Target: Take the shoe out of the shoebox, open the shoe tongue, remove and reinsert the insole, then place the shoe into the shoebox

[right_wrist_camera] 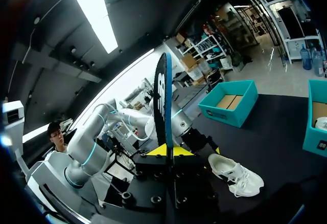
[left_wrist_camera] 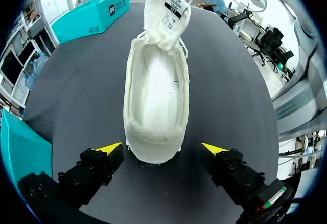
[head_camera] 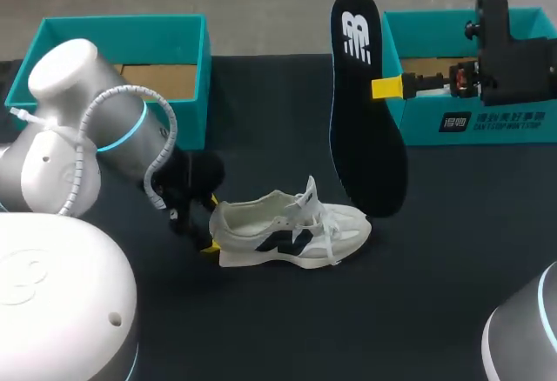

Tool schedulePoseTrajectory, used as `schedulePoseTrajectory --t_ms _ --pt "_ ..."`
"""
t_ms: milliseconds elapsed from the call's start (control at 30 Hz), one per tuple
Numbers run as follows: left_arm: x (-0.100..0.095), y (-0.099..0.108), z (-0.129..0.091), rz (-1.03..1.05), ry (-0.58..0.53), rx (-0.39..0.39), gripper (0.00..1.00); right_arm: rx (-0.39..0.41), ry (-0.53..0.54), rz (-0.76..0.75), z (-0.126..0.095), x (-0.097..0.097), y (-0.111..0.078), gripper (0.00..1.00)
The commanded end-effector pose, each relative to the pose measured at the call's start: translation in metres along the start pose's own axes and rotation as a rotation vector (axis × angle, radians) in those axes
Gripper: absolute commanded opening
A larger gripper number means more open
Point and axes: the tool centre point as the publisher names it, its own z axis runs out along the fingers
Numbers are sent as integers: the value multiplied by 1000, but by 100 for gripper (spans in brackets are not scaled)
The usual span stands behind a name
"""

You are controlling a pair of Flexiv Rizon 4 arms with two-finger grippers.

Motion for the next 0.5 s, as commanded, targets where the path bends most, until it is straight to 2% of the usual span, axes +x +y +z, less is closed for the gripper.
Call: schedulePoseTrajectory --t_ms 33,233,500 --pt "5 -11 -6 3 -23 -111 100 1 -1 2 2 -1 0 0" --pt "7 -16 -11 6 -36 -189 100 1 -1 2 2 -1 0 0" --pt "5 -22 -16 35 -53 -240 100 1 -1 2 2 -1 0 0"
